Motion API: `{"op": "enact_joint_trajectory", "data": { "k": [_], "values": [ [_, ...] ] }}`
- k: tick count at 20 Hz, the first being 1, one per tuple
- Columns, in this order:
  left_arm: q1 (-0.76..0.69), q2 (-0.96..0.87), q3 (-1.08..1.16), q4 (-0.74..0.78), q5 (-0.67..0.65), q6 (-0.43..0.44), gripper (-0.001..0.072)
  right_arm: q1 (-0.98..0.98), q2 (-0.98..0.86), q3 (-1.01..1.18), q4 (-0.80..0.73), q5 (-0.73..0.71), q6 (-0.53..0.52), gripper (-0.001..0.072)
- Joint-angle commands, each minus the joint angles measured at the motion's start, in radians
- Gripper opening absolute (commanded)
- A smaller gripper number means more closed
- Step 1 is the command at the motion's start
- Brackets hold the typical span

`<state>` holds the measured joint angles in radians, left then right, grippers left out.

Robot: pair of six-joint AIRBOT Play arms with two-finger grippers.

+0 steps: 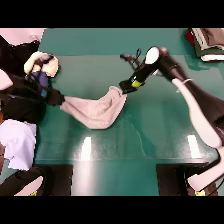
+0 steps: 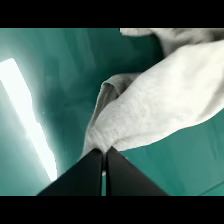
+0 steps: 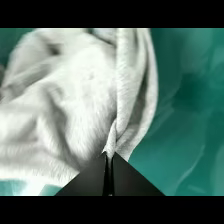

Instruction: Fold the shirts.

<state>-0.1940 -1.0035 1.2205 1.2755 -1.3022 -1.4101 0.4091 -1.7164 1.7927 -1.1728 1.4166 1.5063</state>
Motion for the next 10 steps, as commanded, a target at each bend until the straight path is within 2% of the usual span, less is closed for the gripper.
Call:
{"op": "enact_joint_trajectory", "data": {
  "k": [1, 6, 10],
  "values": [
    [0.000, 0.001, 0.267, -0.016, -0.037, -0.005, 0.0022, -0.004, 0.230, 0.001, -0.118, -0.001, -0.011, 0.0011],
    [0.000, 0.008, 0.665, -0.085, -0.143, -0.006, 0.0022, -0.054, 0.580, 0.000, -0.165, -0.027, 0.027, 0.0011],
    [0.000, 0.010, 0.824, -0.275, -0.248, -0.041, 0.0021, -0.076, 0.769, 0.000, -0.165, -0.026, 0.082, 0.0011]
  ]
}}
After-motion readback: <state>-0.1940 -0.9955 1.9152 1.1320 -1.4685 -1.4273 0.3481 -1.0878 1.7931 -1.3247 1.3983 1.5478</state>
